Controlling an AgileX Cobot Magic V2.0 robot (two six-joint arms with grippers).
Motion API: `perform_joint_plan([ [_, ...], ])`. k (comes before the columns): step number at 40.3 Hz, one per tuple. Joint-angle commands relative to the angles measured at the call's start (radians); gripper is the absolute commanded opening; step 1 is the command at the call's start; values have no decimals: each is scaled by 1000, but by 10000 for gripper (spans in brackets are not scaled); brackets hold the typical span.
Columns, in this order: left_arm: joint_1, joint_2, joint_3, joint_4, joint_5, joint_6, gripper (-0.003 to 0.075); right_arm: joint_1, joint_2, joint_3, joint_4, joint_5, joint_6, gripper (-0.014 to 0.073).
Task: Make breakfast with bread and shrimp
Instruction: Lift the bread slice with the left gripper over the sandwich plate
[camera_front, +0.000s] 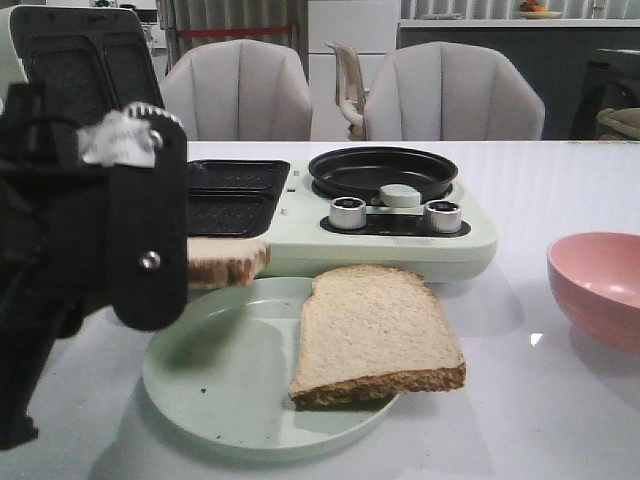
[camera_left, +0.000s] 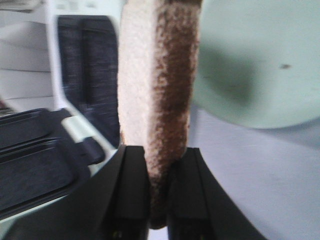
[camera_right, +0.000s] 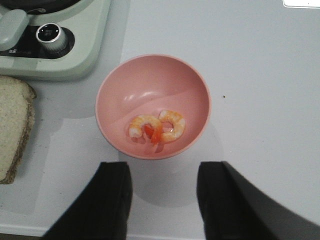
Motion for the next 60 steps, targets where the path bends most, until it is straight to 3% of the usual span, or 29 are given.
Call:
perform_joint_plan([
  [1, -32, -84, -20, 31, 161, -16, 100, -4, 0, -28, -4, -67, -10, 432],
  [10, -31, -182, -20, 99, 188, -16, 100, -4, 0, -28, -4, -67, -10, 432],
  [20, 63, -189, -65, 163, 155, -14, 99, -4, 0, -28, -4, -67, -10, 432],
  [32, 261, -187, -199, 163, -122, 76, 100, -4, 0, -28, -4, -67, -10, 432],
  [60, 499, 144, -511, 163, -305, 264, 99, -4, 0, -28, -4, -67, -10, 432],
])
